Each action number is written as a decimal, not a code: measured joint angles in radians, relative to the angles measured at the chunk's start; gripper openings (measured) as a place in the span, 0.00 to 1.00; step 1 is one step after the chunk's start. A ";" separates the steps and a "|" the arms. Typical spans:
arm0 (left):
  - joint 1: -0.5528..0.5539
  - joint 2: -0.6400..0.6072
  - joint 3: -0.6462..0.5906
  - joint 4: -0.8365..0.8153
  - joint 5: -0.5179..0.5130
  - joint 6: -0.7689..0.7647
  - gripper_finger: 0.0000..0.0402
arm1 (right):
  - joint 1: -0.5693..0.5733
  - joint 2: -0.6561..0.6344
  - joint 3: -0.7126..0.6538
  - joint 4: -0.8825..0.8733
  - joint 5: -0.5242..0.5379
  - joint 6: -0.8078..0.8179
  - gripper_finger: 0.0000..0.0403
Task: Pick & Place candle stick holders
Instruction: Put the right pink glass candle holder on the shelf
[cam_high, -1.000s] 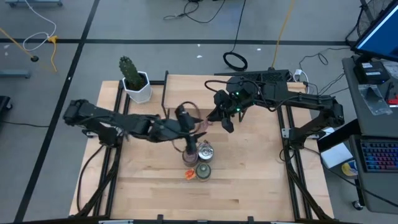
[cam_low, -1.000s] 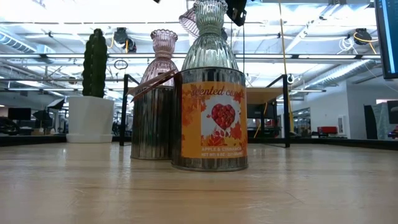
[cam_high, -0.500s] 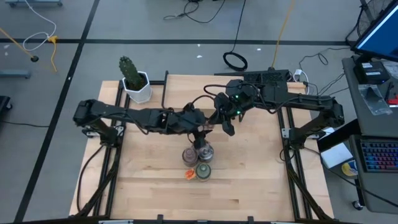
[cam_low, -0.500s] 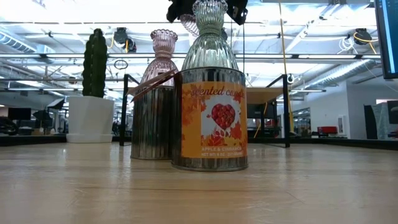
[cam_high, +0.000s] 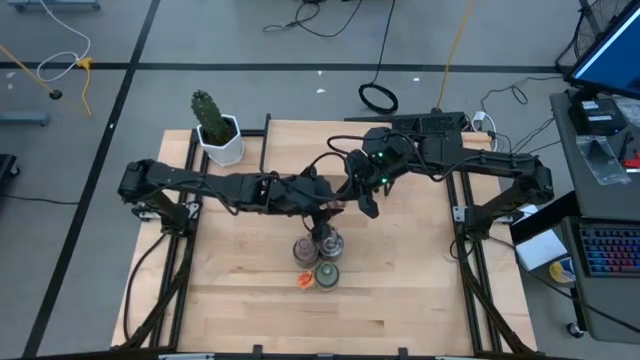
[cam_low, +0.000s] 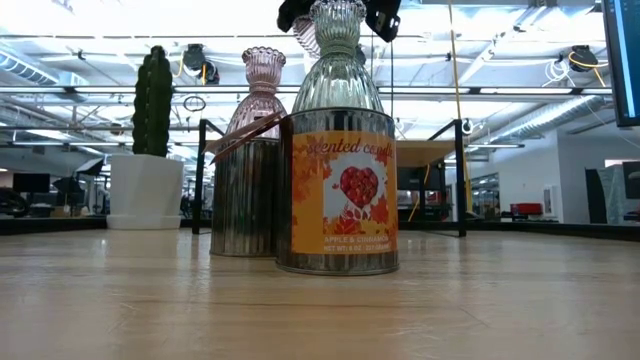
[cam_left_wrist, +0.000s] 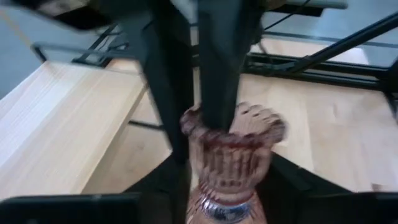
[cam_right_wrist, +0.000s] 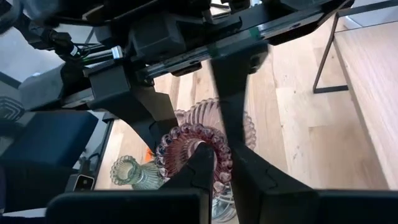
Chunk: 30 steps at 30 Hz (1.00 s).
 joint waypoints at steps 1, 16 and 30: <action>0.000 0.000 0.000 0.007 0.006 0.003 0.32 | 0.000 0.000 0.000 -0.003 0.001 0.000 0.05; 0.003 -0.001 -0.001 -0.012 -0.021 -0.047 0.32 | 0.000 0.000 0.000 0.014 0.036 -0.016 0.15; 0.012 -0.002 0.000 -0.215 -0.174 -0.152 0.32 | 0.002 -0.010 0.000 0.011 0.093 -0.012 0.48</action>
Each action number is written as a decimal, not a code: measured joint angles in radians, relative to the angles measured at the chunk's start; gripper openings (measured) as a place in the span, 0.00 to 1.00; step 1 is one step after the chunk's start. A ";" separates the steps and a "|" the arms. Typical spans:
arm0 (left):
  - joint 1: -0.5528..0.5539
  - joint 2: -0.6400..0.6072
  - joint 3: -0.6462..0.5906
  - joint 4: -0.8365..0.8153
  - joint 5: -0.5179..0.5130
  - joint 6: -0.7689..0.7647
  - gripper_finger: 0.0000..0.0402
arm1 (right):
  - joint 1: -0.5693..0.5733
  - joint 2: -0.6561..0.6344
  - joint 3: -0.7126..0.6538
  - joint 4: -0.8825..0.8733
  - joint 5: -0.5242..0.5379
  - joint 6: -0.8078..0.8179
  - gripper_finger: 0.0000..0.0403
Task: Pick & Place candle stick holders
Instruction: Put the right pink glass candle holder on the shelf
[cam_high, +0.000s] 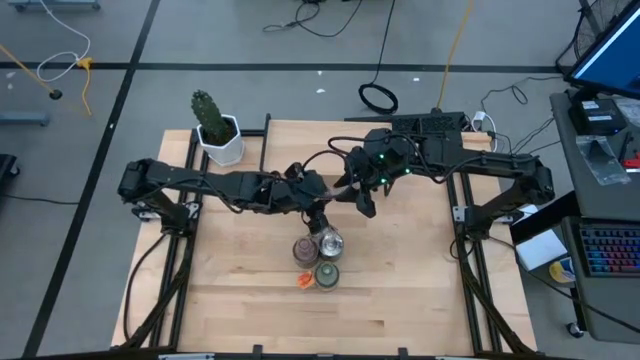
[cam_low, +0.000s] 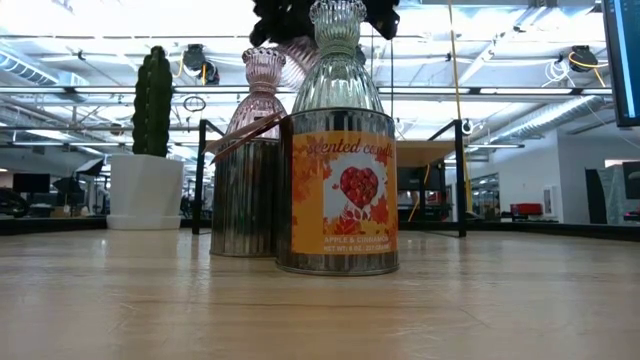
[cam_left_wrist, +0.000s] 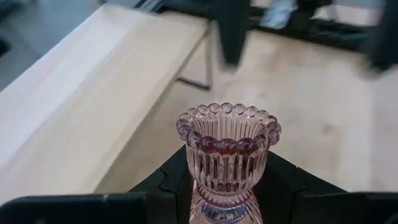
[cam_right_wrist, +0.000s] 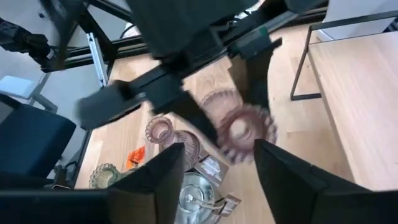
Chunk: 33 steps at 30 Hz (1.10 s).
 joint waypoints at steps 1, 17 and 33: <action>0.005 0.000 -0.001 -0.013 -0.024 -0.008 0.32 | 0.000 -0.005 0.000 -0.001 0.000 0.000 0.49; 0.292 0.000 -0.028 0.382 -0.169 0.106 0.32 | -0.014 -0.142 0.000 -0.132 0.240 -0.004 0.48; 0.456 0.027 -0.275 0.893 -0.093 0.104 0.32 | -0.014 -0.154 0.000 -0.106 0.240 -0.090 0.48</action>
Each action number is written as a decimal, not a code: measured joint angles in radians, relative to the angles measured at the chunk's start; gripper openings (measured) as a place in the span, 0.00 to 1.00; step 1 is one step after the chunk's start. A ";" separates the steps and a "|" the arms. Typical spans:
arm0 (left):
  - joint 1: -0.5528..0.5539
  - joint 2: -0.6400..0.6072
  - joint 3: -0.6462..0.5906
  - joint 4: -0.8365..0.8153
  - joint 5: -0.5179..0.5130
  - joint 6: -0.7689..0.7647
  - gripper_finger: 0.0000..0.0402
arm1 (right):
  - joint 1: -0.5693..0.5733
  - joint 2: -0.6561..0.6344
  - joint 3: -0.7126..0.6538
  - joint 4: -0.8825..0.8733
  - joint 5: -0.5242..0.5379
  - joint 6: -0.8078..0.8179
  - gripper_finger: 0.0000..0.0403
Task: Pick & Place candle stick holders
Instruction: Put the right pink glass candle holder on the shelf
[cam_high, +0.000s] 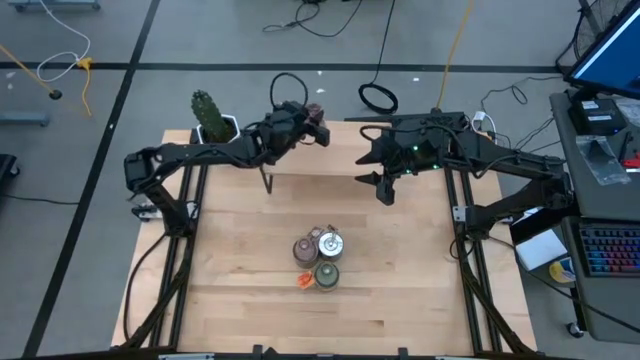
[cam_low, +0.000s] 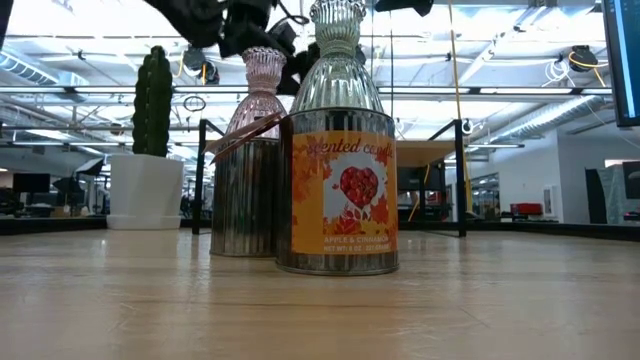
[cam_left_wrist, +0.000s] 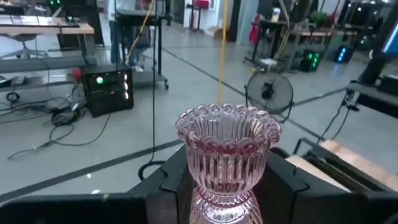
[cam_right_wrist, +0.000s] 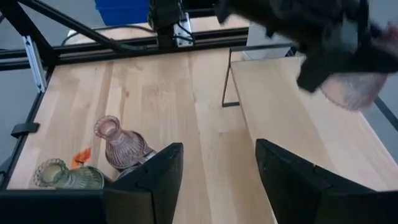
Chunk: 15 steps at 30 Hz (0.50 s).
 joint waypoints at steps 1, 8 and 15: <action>0.004 0.009 -0.004 -0.005 0.004 0.002 0.32 | 0.000 0.000 0.000 0.003 0.000 0.000 0.48; 0.021 0.062 -0.003 -0.008 -0.090 -0.001 0.32 | 0.000 0.000 0.000 0.000 0.000 0.003 0.48; 0.024 0.063 -0.003 -0.143 -0.275 -0.071 0.32 | 0.000 0.000 0.000 -0.016 0.000 0.015 0.48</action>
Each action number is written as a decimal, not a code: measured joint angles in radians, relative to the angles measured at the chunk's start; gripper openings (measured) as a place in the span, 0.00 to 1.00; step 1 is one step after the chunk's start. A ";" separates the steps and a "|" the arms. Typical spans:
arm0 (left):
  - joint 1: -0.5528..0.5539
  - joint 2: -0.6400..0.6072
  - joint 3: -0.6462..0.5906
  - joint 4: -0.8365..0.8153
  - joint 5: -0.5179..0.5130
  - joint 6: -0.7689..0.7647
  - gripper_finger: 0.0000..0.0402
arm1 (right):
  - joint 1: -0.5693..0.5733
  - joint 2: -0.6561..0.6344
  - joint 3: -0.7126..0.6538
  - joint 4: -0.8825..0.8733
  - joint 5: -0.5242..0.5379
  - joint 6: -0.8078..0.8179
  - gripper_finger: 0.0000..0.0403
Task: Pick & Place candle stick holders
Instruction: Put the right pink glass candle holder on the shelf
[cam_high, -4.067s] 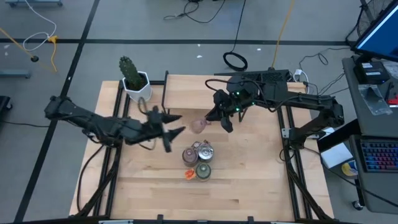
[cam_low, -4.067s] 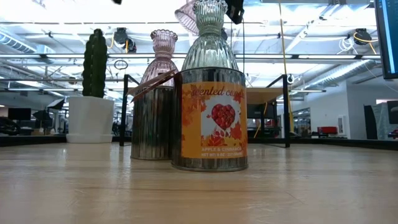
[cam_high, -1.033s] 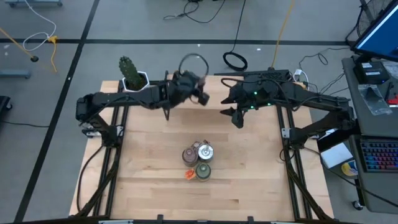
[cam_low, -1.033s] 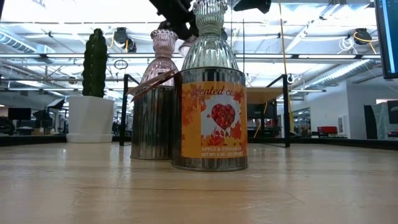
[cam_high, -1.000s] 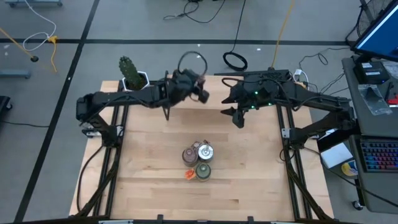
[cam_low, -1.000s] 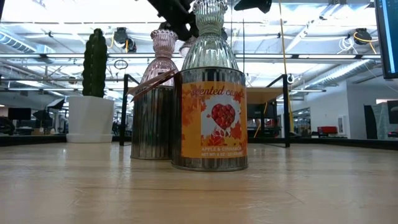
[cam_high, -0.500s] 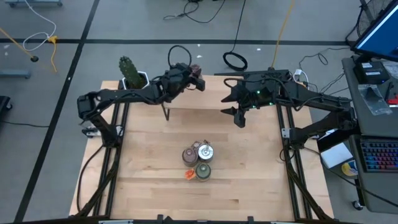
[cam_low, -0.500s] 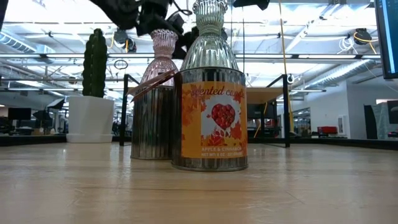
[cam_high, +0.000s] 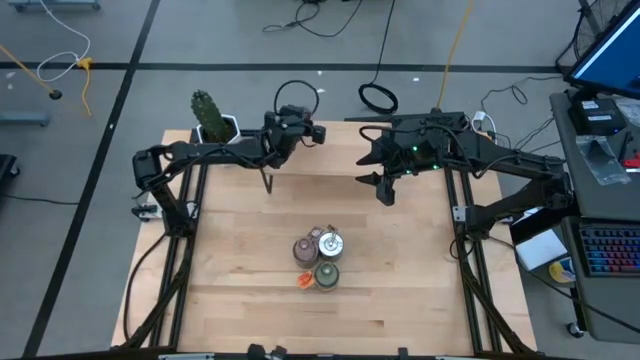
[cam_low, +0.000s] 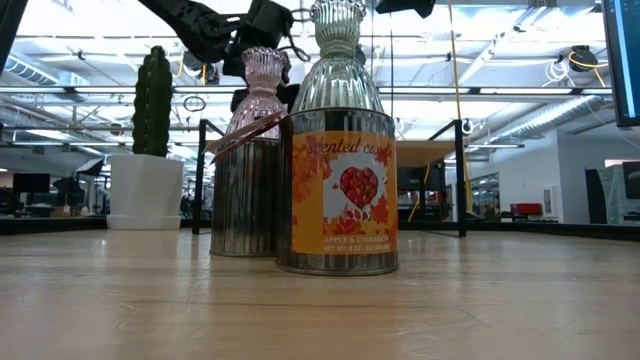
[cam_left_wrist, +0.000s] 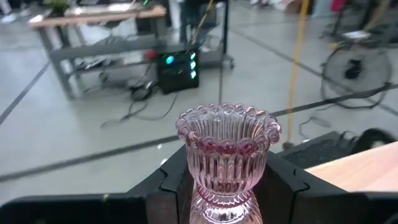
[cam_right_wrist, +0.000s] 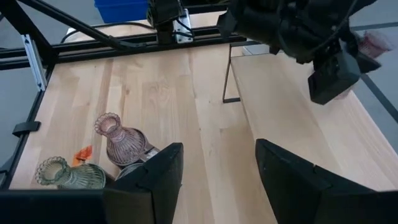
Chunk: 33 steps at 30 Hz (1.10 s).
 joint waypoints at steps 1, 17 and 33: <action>0.002 0.000 0.000 -0.031 -0.020 -0.017 0.32 | 0.000 0.000 0.000 0.000 0.000 0.000 0.48; 0.028 -0.001 -0.021 -0.099 -0.126 -0.137 0.32 | 0.000 0.000 -0.001 -0.022 0.000 -0.018 0.48; 0.001 -0.016 -0.023 -0.163 -0.155 -0.108 0.32 | 0.000 0.000 -0.001 -0.021 0.000 -0.018 0.48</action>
